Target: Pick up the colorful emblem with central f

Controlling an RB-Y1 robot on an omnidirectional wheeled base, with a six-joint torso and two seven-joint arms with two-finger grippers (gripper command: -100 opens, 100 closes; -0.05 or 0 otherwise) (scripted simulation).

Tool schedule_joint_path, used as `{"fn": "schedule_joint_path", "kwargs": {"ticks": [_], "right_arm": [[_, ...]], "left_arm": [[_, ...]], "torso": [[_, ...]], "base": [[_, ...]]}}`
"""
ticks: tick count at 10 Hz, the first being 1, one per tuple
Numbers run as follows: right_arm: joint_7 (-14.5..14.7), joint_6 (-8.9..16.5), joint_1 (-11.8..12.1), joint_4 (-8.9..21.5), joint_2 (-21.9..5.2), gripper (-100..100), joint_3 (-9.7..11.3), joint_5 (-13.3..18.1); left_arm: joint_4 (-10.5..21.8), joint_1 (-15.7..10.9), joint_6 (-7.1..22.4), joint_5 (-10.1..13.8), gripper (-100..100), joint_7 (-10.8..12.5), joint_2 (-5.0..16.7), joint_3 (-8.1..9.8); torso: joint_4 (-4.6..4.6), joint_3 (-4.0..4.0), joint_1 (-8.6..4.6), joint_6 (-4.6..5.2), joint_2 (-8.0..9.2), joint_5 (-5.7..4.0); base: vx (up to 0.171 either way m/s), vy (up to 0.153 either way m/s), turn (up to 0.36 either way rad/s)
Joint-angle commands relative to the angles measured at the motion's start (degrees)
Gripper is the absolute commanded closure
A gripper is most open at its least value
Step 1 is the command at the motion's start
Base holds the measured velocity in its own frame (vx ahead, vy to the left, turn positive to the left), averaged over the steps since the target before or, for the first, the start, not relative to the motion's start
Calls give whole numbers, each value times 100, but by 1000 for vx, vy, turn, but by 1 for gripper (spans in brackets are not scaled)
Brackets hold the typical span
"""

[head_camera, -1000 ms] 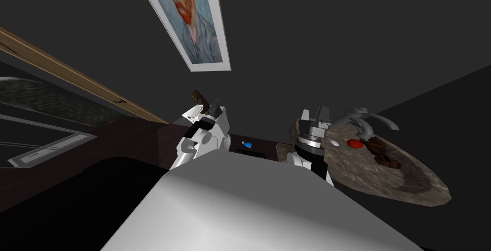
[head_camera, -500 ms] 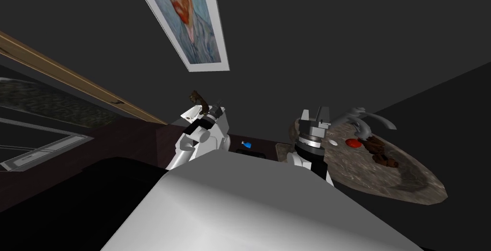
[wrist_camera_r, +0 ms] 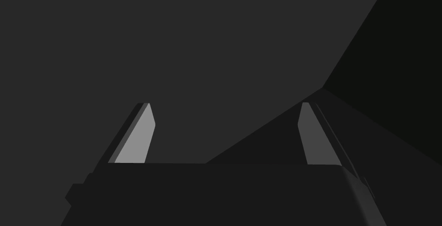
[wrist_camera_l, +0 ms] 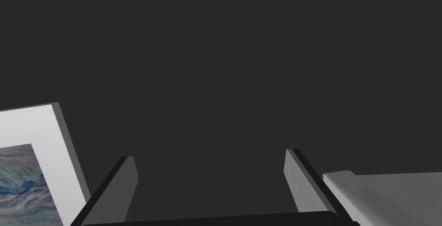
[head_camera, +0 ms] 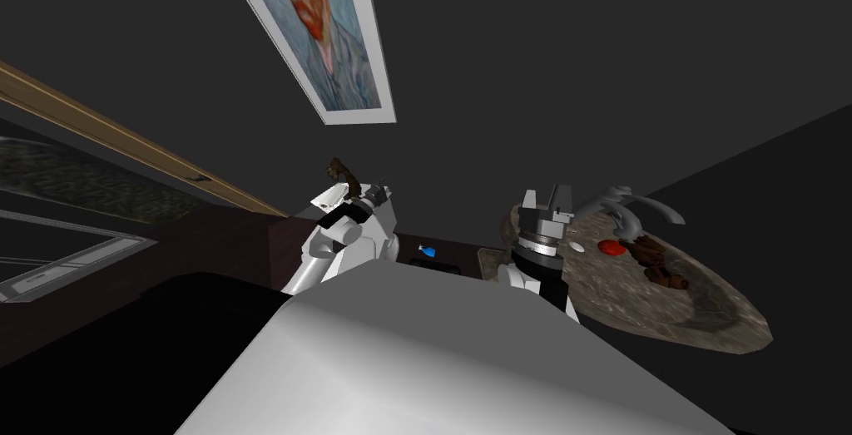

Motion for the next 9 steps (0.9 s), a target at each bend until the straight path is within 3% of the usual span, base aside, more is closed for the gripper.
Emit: {"fn": "schedule_joint_path", "kwargs": {"ticks": [1, 3, 4, 6, 7, 9], "right_arm": [[0, 0, 0, 0, 0, 0, 0, 0], [0, 0, 0, 0, 0, 0, 0, 0], [0, 0, 0, 0, 0, 0, 0, 0], [0, 0, 0, 0, 0, 0, 0, 0], [0, 0, 0, 0, 0, 0, 0, 0], [0, 0, 0, 0, 0, 0, 0, 0]], "left_arm": [[100, -94, 286, 286, -100, 27, 220, 74], [100, -94, 563, 298, -100, 27, 220, 74], [189, -171, 783, 562, -100, 57, 429, 150], [189, -171, 1029, 579, -100, 57, 429, 150], [283, -246, 1250, 829, -100, 92, 638, 231], [283, -246, 1498, 856, -100, 92, 638, 231]], "torso": [[0, 0, 0, 0, 0, 0], [-1, -3, 0, 0, -4, 0], [0, -1, 1, 0, -1, 0], [-1, -3, 0, 0, -5, 0], [-1, -1, 1, 0, -2, 0], [-2, -3, 2, 0, -6, 1]], "base": [[19, -9, -21], [15, -4, -9], [19, -6, -19], [17, -5, -8], [23, -3, -15], [19, -1, -4]]}}
